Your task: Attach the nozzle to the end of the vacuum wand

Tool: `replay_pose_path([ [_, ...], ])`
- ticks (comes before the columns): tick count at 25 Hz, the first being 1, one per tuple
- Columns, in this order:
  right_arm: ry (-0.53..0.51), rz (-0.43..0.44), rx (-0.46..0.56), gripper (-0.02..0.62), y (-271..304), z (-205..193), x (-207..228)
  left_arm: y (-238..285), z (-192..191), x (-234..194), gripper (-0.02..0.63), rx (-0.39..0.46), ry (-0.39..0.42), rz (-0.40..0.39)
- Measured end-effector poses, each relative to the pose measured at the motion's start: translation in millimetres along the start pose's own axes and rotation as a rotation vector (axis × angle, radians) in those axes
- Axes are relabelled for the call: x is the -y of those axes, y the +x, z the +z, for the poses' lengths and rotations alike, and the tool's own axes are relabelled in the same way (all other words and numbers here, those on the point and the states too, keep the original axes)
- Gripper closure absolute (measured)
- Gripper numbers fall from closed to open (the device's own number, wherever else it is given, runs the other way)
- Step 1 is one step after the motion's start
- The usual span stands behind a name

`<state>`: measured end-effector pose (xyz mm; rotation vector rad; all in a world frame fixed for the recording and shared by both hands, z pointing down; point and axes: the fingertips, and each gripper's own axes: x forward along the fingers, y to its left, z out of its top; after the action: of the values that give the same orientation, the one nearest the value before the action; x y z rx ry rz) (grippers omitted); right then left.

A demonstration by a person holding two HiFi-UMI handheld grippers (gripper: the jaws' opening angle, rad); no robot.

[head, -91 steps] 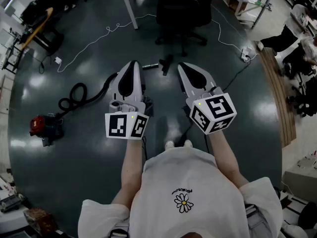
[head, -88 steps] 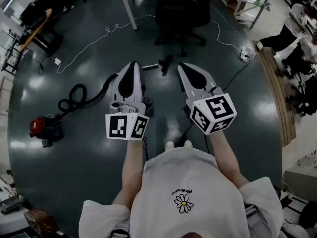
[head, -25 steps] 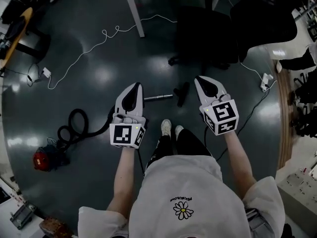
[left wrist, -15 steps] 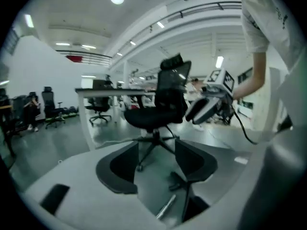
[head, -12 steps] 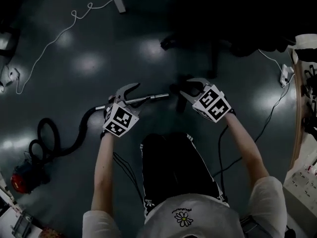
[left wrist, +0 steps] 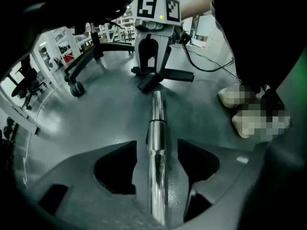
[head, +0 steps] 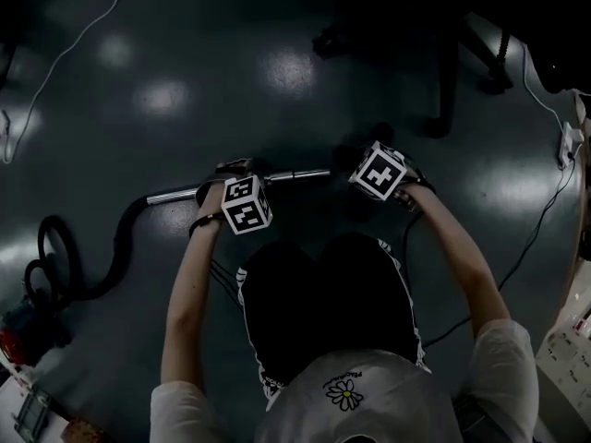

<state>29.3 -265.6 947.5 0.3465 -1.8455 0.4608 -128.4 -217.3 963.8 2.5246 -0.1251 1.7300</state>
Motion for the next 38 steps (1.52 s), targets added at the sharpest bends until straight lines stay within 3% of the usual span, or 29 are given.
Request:
replay_pose_path([
  [3, -0.017, -0.017, -0.092, 0.4, 12.8, -6.9, 8.9, 14.3, -14.7, -2.2, 0.336, -0.054, -0.011, -0.016],
  [5, -0.026, -0.022, -0.13, 0.417, 25.3, -14.3, 10.2, 24.8, -23.6, -2.5, 0.373, -0.076, -0.015, -0.015],
  [8, -0.04, -0.033, -0.147, 0.385, 42.6, -20.5, 12.2, 44.7, -37.4, -1.3, 0.403, -0.107, -0.029, -0.022],
  [11, -0.067, -0.046, -0.155, 0.383, 48.2, -22.6, 12.0, 51.7, -41.2, -0.6, 0.426, -0.064, -0.054, -0.028],
  [14, -0.105, 0.003, -0.129, 0.391, 43.0, -24.4, 3.5, 45.5, -40.6, 3.1, 0.431, -0.021, -0.048, -0.041],
  [19, -0.371, 0.073, -0.007, 0.397, 2.0, -17.4, -10.8, 5.7, -27.9, -13.9, 0.431, 0.083, -0.055, 0.0],
  [24, -0.561, 0.058, -0.049, 0.407, -9.6, -13.3, -18.0, -12.2, -13.0, -13.4, 0.431, 0.114, -0.038, 0.001],
  [38, -0.589, 0.0, -0.145, 0.407, 1.9, -7.9, -18.9, -20.8, -1.2, -12.3, 0.43, 0.104, -0.019, 0.045],
])
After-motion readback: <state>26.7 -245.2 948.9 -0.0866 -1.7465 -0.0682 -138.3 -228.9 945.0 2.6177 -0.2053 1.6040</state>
